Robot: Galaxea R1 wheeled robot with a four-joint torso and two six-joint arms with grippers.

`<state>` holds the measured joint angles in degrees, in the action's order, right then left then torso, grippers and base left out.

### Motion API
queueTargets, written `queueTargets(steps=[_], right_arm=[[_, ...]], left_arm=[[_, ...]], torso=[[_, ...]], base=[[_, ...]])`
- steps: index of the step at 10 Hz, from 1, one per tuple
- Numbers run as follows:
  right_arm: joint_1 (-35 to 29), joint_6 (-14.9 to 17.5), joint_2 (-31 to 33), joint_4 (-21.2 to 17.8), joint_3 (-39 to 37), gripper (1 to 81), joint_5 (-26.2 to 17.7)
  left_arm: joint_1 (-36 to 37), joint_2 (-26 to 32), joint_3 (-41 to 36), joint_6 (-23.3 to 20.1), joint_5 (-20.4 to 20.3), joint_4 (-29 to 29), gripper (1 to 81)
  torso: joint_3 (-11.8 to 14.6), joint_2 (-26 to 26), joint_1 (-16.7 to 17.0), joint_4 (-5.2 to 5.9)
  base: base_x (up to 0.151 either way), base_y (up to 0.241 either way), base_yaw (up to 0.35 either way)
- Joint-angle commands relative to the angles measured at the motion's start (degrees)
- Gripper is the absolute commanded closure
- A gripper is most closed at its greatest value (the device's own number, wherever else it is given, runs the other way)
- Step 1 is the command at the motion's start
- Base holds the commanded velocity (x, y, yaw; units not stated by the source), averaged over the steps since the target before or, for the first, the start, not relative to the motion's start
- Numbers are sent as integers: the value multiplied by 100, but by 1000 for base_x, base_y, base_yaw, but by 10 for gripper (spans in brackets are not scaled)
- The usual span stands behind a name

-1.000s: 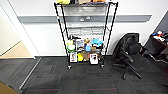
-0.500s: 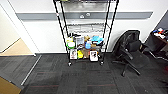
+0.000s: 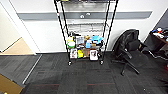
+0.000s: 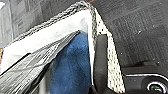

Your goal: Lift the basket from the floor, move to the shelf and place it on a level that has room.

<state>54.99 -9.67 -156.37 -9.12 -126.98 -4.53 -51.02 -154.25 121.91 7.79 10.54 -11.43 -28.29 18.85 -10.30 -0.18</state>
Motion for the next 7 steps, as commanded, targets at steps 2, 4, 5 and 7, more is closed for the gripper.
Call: queueTargets(steps=[2,4,5,7], right_arm=[[-458,-35,77,-134,183,811,-250],[-458,-35,77,-143,183,811,-250],[-457,-35,77,-134,192,811,-250],[-449,-35,86,-134,201,811,-250]], left_arm=[[518,51,-202,-6,299,-96,811],[509,43,-193,-6,299,-87,811],[509,43,-193,-6,290,-79,811],[509,43,-193,-14,299,-69,811]], torso=[[585,-744,483,0],[867,-542,358,0],[974,-592,402,0],[794,-669,441,0]], base=[[0,0,0],[0,0,0],[0,0,0],[0,0,0]])
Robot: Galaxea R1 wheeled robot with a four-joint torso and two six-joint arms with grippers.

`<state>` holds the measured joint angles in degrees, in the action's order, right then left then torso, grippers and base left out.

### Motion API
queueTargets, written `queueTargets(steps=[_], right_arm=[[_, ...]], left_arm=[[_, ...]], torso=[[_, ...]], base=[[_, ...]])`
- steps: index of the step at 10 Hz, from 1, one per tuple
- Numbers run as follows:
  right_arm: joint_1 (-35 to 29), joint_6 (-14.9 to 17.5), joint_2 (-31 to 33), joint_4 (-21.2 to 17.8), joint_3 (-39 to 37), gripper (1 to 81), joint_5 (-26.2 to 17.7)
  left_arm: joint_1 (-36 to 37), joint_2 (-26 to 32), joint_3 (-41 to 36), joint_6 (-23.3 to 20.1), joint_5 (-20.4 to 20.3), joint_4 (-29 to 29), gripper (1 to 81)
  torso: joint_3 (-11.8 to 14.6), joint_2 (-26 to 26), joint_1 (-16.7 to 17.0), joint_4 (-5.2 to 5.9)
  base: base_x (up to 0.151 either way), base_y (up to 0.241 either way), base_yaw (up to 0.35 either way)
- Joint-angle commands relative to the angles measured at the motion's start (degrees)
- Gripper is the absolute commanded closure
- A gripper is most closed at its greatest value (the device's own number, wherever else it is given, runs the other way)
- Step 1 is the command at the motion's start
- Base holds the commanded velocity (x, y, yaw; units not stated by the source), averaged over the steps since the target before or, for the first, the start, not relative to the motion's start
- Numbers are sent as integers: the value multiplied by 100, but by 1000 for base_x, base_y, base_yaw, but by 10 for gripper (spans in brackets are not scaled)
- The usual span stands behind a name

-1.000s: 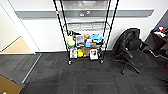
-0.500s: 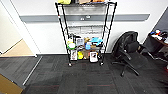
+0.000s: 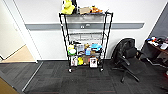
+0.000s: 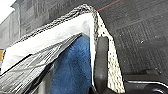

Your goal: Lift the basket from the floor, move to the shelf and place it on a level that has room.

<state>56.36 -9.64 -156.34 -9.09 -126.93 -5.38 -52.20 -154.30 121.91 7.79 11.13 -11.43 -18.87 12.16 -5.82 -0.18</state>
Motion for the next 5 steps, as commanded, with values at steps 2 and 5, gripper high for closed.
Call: queueTargets(steps=[2,5], right_arm=[[-568,-38,83,-136,205,811,-166],[-472,-29,136,-128,336,811,-166]], left_arm=[[627,56,-202,-23,258,-69,811],[478,257,-473,-32,241,-35,811]], torso=[[31,2,9,0],[57,0,11,0]], base=[[0,0,0],[0,0,0]])
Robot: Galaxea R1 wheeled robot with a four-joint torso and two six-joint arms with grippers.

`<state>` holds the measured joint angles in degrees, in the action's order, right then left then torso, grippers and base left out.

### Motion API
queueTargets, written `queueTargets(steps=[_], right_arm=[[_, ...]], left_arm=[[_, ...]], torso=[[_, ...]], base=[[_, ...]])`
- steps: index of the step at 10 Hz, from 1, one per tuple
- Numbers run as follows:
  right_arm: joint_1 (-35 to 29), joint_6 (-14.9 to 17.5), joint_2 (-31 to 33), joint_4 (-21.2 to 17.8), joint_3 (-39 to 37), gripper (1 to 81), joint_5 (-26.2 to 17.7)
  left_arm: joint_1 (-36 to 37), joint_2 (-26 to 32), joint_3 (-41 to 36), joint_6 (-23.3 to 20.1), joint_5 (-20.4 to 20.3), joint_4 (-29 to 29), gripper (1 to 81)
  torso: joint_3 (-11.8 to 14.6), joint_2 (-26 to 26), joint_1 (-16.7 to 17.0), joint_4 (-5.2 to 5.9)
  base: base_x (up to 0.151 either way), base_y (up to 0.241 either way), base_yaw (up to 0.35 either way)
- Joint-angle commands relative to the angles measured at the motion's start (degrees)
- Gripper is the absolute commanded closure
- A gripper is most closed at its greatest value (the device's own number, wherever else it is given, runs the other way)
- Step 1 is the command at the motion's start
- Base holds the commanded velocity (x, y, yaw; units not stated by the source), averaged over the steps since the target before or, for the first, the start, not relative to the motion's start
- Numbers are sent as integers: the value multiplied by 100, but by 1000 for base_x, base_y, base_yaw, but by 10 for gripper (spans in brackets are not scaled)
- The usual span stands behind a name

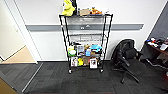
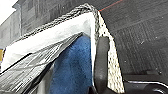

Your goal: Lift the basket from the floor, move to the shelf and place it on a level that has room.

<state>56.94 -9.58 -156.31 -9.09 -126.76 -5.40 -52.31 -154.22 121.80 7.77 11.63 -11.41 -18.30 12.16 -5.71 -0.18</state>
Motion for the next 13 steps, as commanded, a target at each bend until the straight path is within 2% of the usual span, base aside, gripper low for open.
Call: queueTargets(steps=[1,3,5,6,8,9,10,13], right_arm=[[-460,-35,237,-136,433,811,-163],[-372,-35,588,-136,881,811,-111],[-354,-70,835,-136,1215,811,21],[-354,-79,853,-136,1259,811,21],[-345,-70,818,-136,1243,811,21],[-345,-61,800,-128,1225,811,30],[-354,-61,765,-136,1207,811,39],[-381,-43,607,-128,1172,811,48]], left_arm=[[410,452,-744,-65,155,16,811],[383,743,-1070,-73,76,7,811],[383,779,-1175,-73,76,16,811],[383,779,-1237,-73,76,8,811],[383,779,-1281,-73,76,16,811],[383,770,-1281,-82,76,16,811],[383,761,-1281,-82,76,16,811],[384,769,-1368,-91,76,25,811]], torso=[[0,0,0,0],[0,0,0,0],[0,0,0,0],[313,0,0,0],[504,-2,0,0],[507,-2,0,0],[347,-2,2,0],[433,2,13,0]], base=[[0,0,0],[0,0,0],[0,0,0],[0,0,0],[0,0,0],[0,0,0],[0,0,0],[0,0,0]])
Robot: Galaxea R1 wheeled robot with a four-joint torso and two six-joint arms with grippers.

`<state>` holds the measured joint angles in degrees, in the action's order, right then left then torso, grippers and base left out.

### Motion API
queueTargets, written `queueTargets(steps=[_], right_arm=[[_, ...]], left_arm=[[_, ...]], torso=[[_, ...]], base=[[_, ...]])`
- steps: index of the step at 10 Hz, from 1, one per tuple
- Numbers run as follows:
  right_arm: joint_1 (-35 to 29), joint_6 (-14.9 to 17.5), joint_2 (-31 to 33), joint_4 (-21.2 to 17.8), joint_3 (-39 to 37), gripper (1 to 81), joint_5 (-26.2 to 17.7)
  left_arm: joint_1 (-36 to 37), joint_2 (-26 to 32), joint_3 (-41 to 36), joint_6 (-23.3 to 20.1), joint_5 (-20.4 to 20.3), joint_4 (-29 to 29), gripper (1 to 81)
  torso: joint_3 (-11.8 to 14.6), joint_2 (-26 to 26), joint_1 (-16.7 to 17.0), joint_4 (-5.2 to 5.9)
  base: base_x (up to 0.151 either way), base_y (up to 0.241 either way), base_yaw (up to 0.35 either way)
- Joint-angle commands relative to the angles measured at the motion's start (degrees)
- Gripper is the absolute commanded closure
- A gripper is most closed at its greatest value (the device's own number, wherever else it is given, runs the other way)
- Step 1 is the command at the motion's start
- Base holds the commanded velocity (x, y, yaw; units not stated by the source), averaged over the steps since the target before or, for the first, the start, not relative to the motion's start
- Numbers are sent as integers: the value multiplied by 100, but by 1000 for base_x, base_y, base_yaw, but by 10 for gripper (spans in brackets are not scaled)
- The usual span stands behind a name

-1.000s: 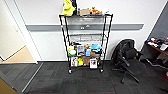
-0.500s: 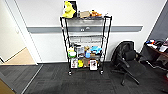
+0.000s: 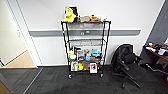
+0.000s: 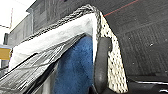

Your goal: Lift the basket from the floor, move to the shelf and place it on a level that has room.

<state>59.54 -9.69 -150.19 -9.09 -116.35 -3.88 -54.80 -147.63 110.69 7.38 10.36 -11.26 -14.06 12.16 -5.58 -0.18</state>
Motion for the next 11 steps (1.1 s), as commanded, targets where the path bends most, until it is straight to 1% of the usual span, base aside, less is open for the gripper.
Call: queueTargets(steps=[1,2,3,4,11], right_arm=[[-658,-33,-57,-128,113,811,-130],[-658,-33,-93,-119,61,811,-157],[-666,-33,-111,-118,43,811,-175],[-666,-33,-110,-110,43,811,-175],[-666,-33,-32,-119,104,811,-148]], left_arm=[[640,180,-363,-87,194,2,811],[632,303,-512,-96,99,1,811],[553,470,-706,-105,-235,1,811],[518,558,-829,-105,-421,1,811],[517,488,-821,-113,-430,10,811]], torso=[[0,0,0,0],[2,0,0,0],[2,0,0,0],[2,0,0,0],[2,0,0,0]], base=[[0,0,0],[0,0,0],[0,0,0],[0,0,0],[0,0,0]])
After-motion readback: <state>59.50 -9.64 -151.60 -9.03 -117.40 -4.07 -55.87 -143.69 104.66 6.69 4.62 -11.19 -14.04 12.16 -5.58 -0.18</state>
